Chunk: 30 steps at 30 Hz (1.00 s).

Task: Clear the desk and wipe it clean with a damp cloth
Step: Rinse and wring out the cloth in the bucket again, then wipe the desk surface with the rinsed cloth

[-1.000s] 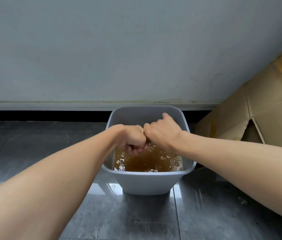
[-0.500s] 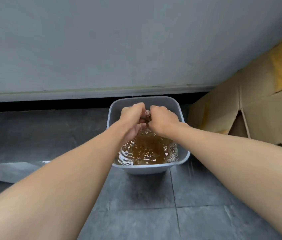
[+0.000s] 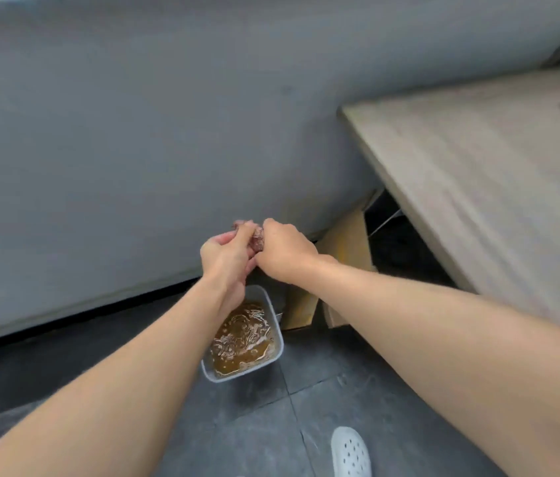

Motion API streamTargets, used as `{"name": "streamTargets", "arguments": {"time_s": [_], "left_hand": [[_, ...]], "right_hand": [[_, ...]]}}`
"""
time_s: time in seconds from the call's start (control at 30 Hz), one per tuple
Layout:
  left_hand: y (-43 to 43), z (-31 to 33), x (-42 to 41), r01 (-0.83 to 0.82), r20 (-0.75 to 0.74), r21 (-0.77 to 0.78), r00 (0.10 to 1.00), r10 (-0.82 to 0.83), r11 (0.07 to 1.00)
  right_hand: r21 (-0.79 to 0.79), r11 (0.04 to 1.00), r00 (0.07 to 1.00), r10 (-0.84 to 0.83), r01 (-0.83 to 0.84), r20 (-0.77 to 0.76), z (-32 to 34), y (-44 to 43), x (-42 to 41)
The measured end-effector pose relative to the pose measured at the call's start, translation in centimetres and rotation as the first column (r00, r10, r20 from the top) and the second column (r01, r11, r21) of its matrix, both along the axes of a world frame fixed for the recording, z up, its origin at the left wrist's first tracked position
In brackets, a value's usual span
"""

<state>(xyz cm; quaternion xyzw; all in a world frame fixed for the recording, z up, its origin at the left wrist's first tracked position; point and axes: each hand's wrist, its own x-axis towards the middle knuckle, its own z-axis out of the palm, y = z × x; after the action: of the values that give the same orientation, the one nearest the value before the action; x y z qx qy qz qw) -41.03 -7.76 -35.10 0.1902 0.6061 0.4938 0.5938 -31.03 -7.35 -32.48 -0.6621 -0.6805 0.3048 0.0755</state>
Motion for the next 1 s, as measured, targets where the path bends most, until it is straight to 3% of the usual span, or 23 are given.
{"name": "streamTargets", "arguments": {"time_s": [0.17,0.3,0.47,0.63,0.73,0.87,1.0], "left_hand": [[-0.4,12.8,5.3,0.214,-0.036,0.061,0.977,-0.213,0.975],[-2.0,19.5,10.5,0.339,-0.036,0.115,0.941,-0.337,0.934],[-6.6,25.6,20.1,0.525,-0.001,0.173,0.846,-0.533,0.833],[-15.2,28.9,31.6,0.751,-0.013,0.216,0.642,-0.767,0.624],[-22.5,29.5,38.8,0.856,0.011,0.231,0.472,-0.881,0.462],[-31.1,29.1,45.5,0.934,0.051,0.197,0.294,-0.954,0.299],[-39.2,28.7,50.4,0.980,-0.047,0.168,0.119,-0.992,0.109]], "right_hand": [[0.025,0.983,0.983,-0.183,0.183,-0.017,12.2,-2.3,5.8],[0.080,0.934,0.937,-0.343,0.348,-0.072,18.7,-5.6,10.6],[0.160,0.777,0.789,-0.575,0.609,-0.215,23.9,-13.0,19.0],[0.229,0.533,0.578,-0.778,0.815,-0.246,26.0,-24.2,28.4],[0.238,0.393,0.443,-0.870,0.888,-0.217,26.4,-32.7,34.5],[0.241,0.234,0.290,-0.927,0.942,-0.236,26.6,-42.6,40.1],[0.208,0.140,0.175,-0.972,0.968,-0.158,26.3,-51.7,43.7]]}}
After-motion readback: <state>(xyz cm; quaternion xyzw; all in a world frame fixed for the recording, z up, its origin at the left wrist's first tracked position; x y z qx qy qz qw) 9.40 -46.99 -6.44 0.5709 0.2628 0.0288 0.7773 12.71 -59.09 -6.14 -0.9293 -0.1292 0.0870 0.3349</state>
